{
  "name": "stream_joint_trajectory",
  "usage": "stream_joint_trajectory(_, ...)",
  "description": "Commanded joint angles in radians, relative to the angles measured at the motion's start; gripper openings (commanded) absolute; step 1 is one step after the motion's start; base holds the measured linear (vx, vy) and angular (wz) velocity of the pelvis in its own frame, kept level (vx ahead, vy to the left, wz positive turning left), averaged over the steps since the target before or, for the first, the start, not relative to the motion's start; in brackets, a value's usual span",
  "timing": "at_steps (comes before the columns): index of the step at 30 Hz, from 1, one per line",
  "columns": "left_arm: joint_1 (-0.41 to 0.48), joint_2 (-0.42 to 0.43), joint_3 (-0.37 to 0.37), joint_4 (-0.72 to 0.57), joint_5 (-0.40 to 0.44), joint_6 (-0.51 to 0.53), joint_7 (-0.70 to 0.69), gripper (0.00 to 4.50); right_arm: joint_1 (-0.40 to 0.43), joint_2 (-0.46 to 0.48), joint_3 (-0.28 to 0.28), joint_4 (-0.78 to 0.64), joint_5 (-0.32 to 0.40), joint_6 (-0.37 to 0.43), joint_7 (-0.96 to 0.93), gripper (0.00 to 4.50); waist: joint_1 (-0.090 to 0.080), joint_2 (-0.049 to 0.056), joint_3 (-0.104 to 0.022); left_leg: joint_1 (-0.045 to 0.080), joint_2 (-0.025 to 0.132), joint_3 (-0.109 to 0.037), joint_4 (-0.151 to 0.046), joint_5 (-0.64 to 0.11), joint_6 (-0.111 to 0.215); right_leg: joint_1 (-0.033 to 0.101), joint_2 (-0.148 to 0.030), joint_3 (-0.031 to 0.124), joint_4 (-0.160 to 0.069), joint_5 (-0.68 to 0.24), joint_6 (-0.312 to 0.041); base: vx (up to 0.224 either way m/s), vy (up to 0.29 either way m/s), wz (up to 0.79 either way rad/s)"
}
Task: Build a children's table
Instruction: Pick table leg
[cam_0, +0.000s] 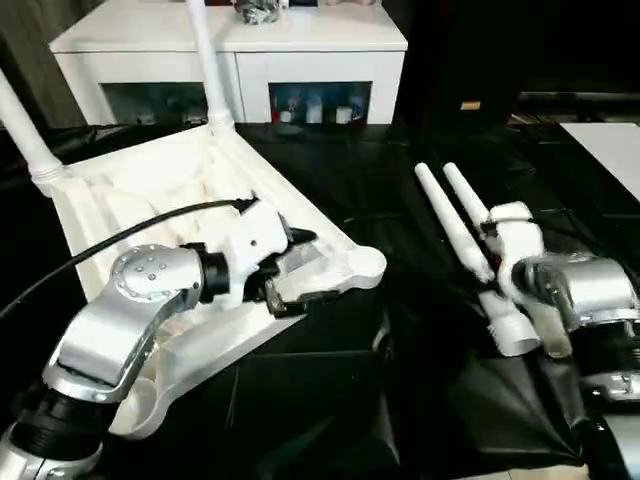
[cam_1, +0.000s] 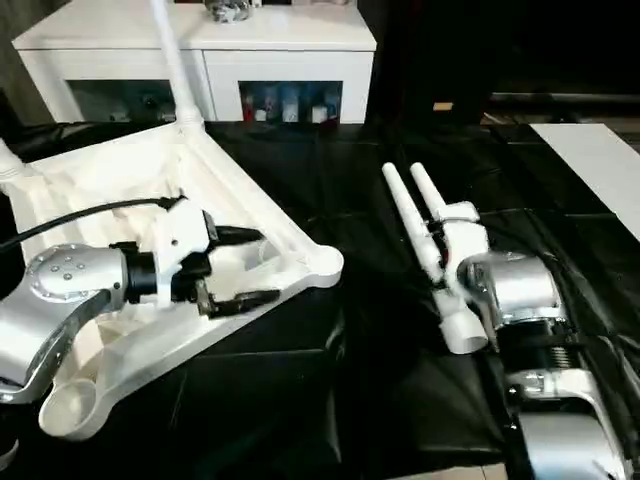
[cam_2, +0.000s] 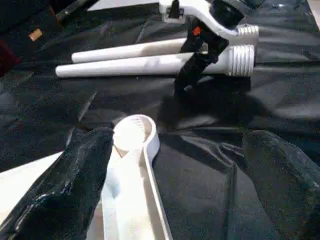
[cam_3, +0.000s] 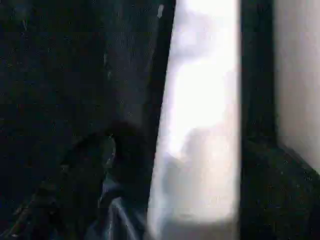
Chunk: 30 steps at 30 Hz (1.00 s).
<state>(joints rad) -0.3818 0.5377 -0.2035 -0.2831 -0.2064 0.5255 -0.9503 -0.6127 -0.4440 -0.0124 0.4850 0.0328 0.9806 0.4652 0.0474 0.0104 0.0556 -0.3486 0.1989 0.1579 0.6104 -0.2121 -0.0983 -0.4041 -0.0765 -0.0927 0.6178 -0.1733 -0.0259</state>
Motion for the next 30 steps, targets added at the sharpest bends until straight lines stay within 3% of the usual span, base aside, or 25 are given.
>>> stream_joint_trajectory(1,0.003,0.005,-0.005,-0.020,-0.009,-0.007,-0.008,4.50,0.006,-0.008,-0.002,0.009,0.000,-0.005,-0.006,4.36,0.003,0.000,-0.068,-0.002,0.017,0.007,-0.065,-0.105,0.017,0.060,-0.053,0.053,-0.070,-0.231,-0.200,0.000,0.000,0.00)
stream_joint_trajectory(4,0.002,-0.001,-0.009,-0.021,-0.004,-0.024,0.003,4.50,0.010,-0.013,0.005,0.018,-0.001,-0.013,-0.009,4.36,0.004,0.000,-0.069,-0.006,0.017,0.006,-0.065,-0.096,0.014,0.063,-0.052,0.052,-0.067,-0.210,-0.203,0.000,0.000,0.00)
stream_joint_trajectory(6,0.002,-0.003,-0.013,-0.022,0.000,-0.026,0.010,4.50,0.009,-0.011,-0.001,0.030,0.001,-0.013,-0.011,4.02,0.004,-0.002,-0.069,-0.007,0.016,0.007,-0.064,-0.092,0.016,0.063,-0.053,0.052,-0.066,-0.201,-0.205,0.000,0.000,0.00)
stream_joint_trajectory(13,-0.002,-0.002,-0.022,-0.017,0.007,-0.033,0.014,4.50,0.008,-0.013,0.004,0.043,-0.003,-0.023,-0.012,3.55,0.007,-0.003,-0.068,-0.006,0.017,0.007,-0.065,-0.102,0.013,0.062,-0.053,0.052,-0.069,-0.218,-0.201,0.000,0.000,0.00)
stream_joint_trajectory(30,-0.057,-0.052,0.025,0.086,0.047,-0.076,0.139,4.50,-0.007,0.012,-0.095,-0.012,0.061,-0.024,-0.046,2.10,0.007,-0.003,-0.071,-0.008,0.015,0.007,-0.063,-0.087,0.016,0.064,-0.051,0.052,-0.067,-0.196,-0.196,0.000,0.000,0.00)
